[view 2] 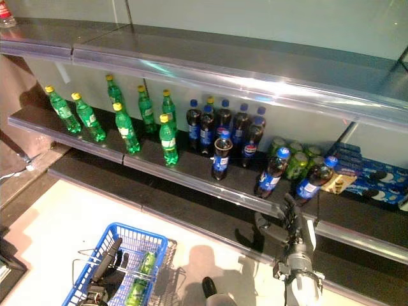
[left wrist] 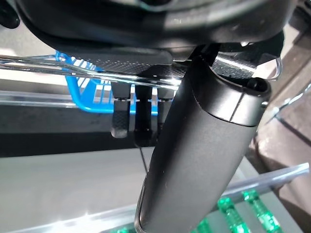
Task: Pick up the drink and place into the basket.
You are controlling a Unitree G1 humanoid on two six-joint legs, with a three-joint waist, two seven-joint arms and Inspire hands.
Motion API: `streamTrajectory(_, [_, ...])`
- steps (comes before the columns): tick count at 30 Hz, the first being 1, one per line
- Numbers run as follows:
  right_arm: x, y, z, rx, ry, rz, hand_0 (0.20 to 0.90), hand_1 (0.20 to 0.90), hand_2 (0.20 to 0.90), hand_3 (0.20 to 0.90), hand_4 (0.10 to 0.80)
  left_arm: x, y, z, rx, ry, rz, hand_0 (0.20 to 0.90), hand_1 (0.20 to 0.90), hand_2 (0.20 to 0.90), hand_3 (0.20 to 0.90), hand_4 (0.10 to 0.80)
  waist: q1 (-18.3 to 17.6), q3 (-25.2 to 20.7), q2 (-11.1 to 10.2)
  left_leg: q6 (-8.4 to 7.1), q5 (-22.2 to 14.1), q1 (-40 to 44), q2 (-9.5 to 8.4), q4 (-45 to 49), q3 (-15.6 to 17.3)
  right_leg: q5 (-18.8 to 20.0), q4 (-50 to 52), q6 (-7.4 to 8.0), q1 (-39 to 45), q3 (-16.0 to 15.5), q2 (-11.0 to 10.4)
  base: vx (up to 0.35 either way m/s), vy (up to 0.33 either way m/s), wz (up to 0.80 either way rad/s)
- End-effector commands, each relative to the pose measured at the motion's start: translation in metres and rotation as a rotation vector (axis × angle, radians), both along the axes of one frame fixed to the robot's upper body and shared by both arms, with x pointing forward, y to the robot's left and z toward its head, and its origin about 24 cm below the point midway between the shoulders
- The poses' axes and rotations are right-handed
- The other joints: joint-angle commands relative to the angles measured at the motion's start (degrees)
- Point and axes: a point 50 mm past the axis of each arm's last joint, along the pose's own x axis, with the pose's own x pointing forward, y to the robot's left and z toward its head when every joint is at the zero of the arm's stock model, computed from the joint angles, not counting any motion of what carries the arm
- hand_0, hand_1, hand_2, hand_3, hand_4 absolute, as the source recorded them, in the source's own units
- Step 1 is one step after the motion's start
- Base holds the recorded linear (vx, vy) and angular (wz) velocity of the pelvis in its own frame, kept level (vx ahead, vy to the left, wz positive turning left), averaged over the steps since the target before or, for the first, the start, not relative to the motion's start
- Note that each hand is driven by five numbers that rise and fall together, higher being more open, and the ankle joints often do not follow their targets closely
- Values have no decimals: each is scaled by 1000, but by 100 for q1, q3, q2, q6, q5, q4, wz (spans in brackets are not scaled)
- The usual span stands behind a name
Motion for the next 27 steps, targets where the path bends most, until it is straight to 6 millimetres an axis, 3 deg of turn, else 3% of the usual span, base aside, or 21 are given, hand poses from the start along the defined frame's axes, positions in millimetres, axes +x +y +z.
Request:
streamTrajectory(1, [14,-15,47,-136,-271,-65,900,900,900,900,800,57,42,60,178,-360,-24,300,300,300,200,100,142,-260,52,299,-296,-534,-280,438,-838,-397,329,375,64,-407,-22,48,-23,11])
streamTrajectory(13, [14,-21,49,-164,-286,-199,900,900,900,900,800,55,42,61,189,-363,-56,300,300,300,200,100,225,97,17,318,-389,-835,-250,1048,-917,-508,737,378,-78,-470,-119,43,-50,2])
streamTrajectory(19, [-1,-29,43,-158,-267,-276,900,900,900,900,800,48,45,61,197,-348,-69,300,300,300,200,100,214,156,29,282,-258,-834,-175,966,-1008,-629,854,347,4,-497,-80,21,-129,8])
streamTrajectory(24, [-3,-29,45,-193,-254,-237,900,900,900,900,800,47,42,62,186,-348,-65,300,300,300,200,100,189,74,-15,130,-396,-967,-24,1540,-1144,-863,932,127,141,-582,-45,20,-144,5])
streamTrajectory(27, [-3,-29,48,-229,-253,-198,900,900,900,900,800,49,34,65,163,-365,-67,300,300,300,200,100,254,187,-97,72,-333,-1305,-71,2451,-1459,-877,1028,-56,213,-639,-29,18,-34,12])
